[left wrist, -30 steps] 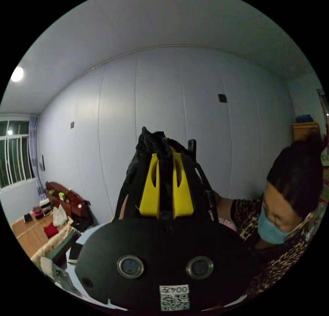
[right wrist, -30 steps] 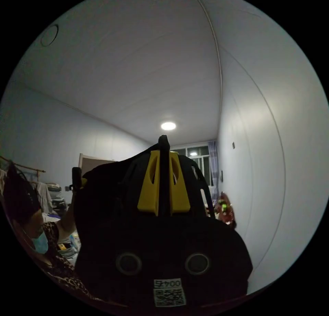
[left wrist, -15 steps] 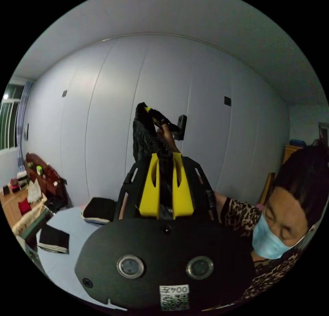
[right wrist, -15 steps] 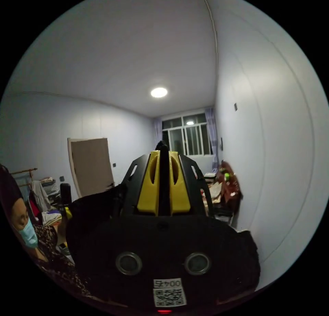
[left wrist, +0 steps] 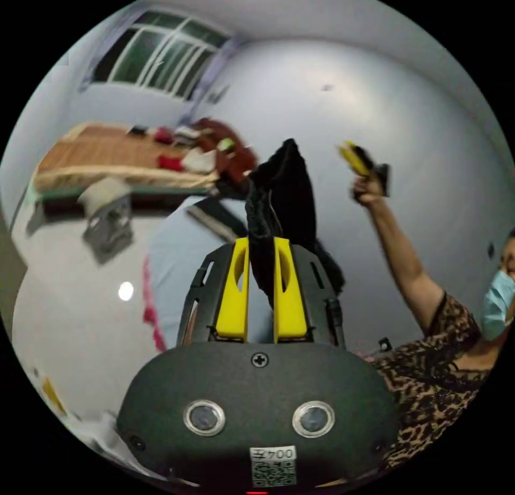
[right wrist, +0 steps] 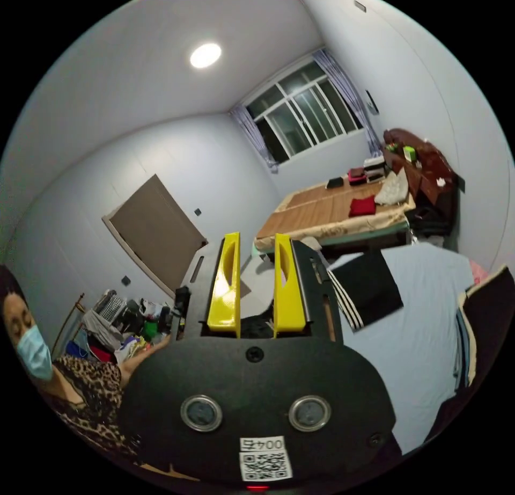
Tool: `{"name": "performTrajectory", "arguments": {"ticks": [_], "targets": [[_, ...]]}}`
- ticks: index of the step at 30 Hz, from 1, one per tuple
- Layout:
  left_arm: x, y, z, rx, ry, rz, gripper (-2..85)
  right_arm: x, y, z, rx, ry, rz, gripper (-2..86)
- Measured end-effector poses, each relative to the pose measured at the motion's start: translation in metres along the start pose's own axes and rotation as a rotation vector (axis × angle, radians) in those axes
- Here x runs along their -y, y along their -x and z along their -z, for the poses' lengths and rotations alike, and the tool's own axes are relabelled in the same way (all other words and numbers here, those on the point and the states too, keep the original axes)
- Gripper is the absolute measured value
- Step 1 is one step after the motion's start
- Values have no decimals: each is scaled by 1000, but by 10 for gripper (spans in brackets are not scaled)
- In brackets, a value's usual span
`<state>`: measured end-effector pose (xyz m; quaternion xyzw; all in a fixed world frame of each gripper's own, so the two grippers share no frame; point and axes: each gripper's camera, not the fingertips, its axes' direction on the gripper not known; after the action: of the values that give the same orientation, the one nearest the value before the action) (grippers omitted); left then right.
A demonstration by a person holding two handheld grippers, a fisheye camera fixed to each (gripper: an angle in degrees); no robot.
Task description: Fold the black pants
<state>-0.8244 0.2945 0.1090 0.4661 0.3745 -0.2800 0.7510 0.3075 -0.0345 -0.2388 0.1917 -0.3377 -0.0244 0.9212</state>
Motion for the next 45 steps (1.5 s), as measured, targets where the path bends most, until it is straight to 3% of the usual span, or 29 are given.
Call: {"name": "performTrajectory", "arguments": {"ticks": [4,11,13,15,18,21,29,35,41,45], "targets": [[-18,14,-30,26,48,3,35,-88,-65,18,-51,83,-85,93],[-68,-37,-119,-44,216,-43,35,-342,-188,113,-192,33,-552,91],[-76,-60,-147,-86,299,-73,37,-407,-213,146,-208,-39,-719,90],[-83,-93,-180,-106,379,-144,46,-484,-237,185,-181,-231,-916,89],[-87,-135,-220,-78,482,-261,63,-544,-261,219,-235,-383,-1040,96],[-88,-167,-246,-67,516,-367,69,-577,-285,242,-291,-491,-1093,109],[-80,-203,-307,53,648,-515,64,-610,-352,244,-292,-363,-1174,131],[-61,-208,-321,111,638,-540,32,-646,-382,235,-199,-448,-1269,140],[-42,-206,-331,127,643,-532,14,-675,-419,230,-119,-495,-1349,129],[-31,-205,-335,160,644,-557,12,-689,-438,233,-139,-535,-1351,68]]}}
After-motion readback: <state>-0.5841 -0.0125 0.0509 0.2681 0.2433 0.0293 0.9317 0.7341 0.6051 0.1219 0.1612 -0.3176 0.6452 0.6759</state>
